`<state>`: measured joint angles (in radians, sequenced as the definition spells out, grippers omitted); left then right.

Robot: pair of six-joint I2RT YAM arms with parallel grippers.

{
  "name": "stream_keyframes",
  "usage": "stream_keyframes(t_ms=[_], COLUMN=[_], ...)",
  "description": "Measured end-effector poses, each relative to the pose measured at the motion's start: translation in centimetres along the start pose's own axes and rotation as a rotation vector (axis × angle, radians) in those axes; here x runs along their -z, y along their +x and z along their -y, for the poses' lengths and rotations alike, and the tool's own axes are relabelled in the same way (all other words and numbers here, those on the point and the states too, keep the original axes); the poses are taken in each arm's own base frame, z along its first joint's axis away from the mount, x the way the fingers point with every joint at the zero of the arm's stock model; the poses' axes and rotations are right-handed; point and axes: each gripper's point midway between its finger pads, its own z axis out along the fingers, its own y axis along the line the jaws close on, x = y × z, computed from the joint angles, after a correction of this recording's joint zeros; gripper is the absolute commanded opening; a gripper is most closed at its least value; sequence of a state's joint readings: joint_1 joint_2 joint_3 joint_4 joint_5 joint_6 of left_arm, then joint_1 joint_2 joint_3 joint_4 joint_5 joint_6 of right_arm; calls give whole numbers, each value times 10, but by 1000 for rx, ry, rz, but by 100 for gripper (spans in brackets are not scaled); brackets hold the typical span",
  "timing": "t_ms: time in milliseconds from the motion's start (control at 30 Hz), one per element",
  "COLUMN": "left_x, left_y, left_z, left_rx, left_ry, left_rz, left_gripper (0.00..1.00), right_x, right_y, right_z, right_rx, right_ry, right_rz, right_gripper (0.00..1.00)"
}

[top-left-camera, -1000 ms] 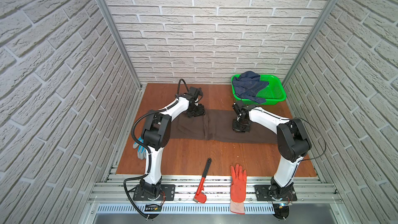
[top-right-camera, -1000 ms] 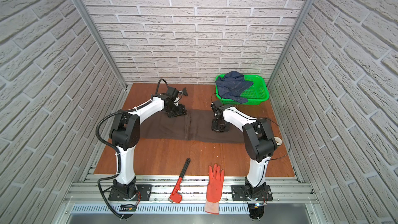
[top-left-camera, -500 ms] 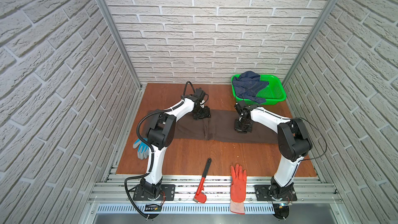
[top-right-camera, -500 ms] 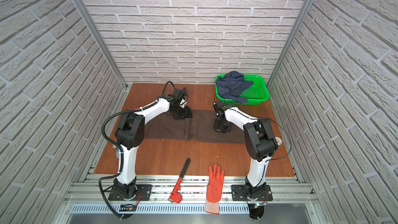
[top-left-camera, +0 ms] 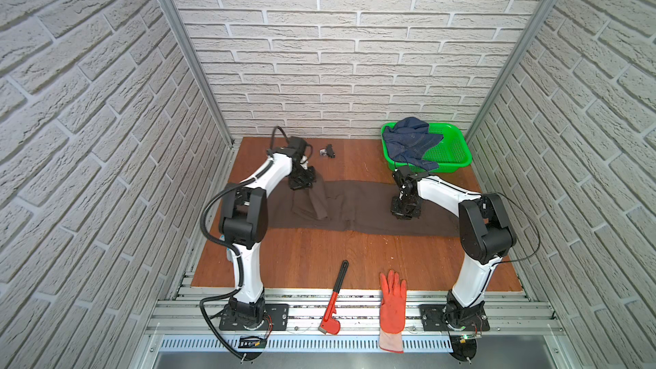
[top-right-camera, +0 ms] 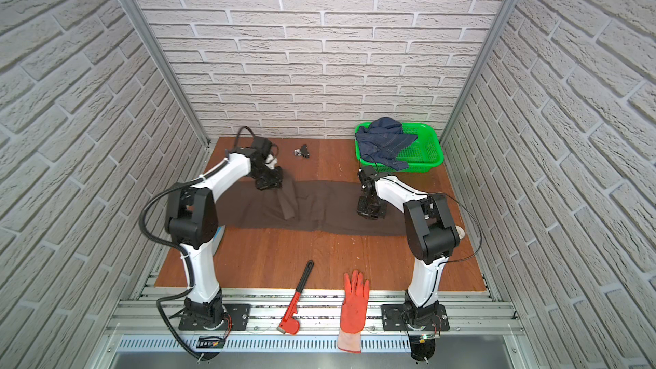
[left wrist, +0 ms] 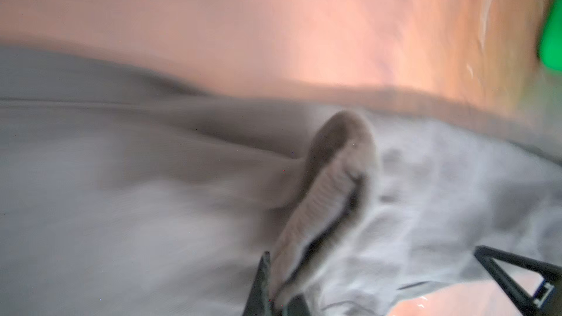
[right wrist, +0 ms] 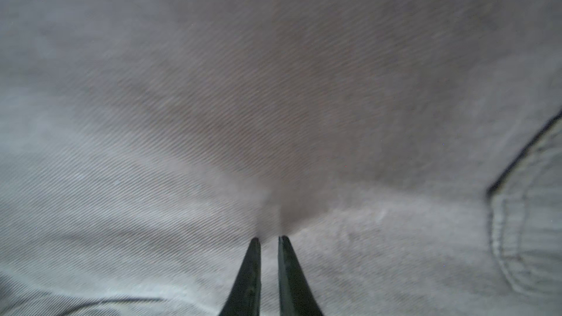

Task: Fold and stack the trousers
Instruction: Smooth out the trousers at the center of the table.

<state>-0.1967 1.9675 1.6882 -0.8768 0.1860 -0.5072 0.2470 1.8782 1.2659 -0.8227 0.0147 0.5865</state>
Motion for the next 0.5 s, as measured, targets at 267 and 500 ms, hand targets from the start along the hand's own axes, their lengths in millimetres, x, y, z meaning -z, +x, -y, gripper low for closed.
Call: stream_keyframes(t_ms=[267,500], left_x=[96,52], left_y=[-30,-7], left_z=[-162,-216], left_rx=[107,41], left_ry=[-375,-572], left_rz=[72,-168], left_gripper=[0,0], right_x=[-9,-9], right_y=[-5,-8], right_z=[12,15], right_rx=[-20,-21], right_ry=[24,33], right_rz=[-16,-29], right_gripper=[15,14])
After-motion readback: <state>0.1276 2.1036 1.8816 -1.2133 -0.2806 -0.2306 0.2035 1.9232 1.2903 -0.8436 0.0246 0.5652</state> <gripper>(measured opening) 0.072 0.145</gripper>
